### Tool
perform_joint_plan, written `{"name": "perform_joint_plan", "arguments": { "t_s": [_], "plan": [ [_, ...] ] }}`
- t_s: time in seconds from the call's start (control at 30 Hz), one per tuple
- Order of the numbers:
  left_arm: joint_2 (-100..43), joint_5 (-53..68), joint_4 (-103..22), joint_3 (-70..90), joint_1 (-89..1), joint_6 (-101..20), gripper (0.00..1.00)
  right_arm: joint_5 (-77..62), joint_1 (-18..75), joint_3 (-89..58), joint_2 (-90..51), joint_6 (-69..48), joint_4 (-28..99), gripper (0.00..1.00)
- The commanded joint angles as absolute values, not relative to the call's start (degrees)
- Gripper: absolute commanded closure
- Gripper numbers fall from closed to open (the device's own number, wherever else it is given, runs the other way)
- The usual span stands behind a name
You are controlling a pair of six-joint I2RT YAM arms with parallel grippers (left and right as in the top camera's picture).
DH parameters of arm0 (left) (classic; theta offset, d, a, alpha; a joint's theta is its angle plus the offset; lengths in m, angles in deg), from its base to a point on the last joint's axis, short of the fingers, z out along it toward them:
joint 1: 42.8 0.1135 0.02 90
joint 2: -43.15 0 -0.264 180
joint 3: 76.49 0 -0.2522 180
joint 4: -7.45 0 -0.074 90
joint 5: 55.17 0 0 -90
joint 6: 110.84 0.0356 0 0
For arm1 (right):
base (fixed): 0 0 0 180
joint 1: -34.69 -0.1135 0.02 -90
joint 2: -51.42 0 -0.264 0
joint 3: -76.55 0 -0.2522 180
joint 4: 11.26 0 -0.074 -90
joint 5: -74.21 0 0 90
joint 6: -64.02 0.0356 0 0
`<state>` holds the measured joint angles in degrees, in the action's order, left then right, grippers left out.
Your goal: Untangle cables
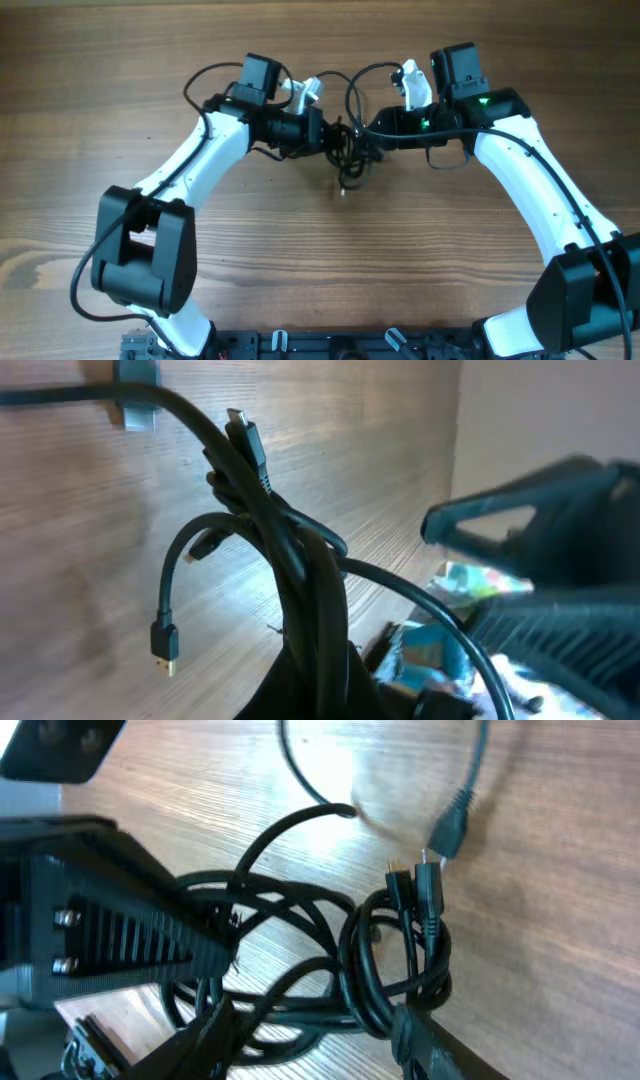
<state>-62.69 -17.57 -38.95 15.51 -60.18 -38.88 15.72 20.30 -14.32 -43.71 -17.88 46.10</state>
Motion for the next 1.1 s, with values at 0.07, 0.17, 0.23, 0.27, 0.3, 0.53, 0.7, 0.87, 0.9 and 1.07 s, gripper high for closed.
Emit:
{"name": "perform_joint_plan", "arguments": {
  "t_s": [0.07,0.17,0.23,0.27,0.3,0.53,0.7,0.87,0.9,1.07],
  "plan": [
    [-60.87,-14.36,-36.48,14.75,-57.41,-25.22,0.96,24.02,20.30,-14.25,-42.21,-23.19,42.03,0.41],
    [-60.87,-13.44,-34.71,14.75,-57.45,-22.27,0.96,27.74,20.30,-14.25,-42.21,-24.96,41.46,0.41],
    [-60.87,-13.53,-33.68,14.72,-57.45,-22.36,0.96,31.32,20.28,-14.25,-42.21,-25.11,40.00,0.42],
    [-60.87,-13.77,-33.75,14.72,-57.39,-22.56,0.96,32.77,20.28,-14.25,-42.21,-25.07,39.23,0.43],
    [-60.85,-14.40,-33.92,14.72,-57.21,-22.56,0.96,34.56,20.28,-14.25,-42.21,-24.92,38.42,0.43],
    [-60.66,-39.21,-32.24,14.72,-50.04,-19.21,0.96,32.79,14.57,-14.25,-42.21,-21.49,32.74,0.57],
    [-60.66,-54.46,-34.67,14.75,-42.63,-10.86,0.96,30.82,11.56,-14.25,-42.21,-12.94,27.78,0.71],
    [-60.68,-48.37,-45.18,14.75,-42.02,3.78,0.96,31.87,11.07,-14.25,-42.21,-8.79,23.96,0.76],
    [-60.66,-48.43,-46.34,14.75,-42.35,4.87,0.96,31.87,11.05,-14.25,-42.21,-8.79,23.96,0.76],
    [-60.68,-43.45,-47.78,14.75,-43.44,6.45,0.96,31.87,11.07,-14.25,-42.21,-8.42,21.35,0.77]
  ]
}}
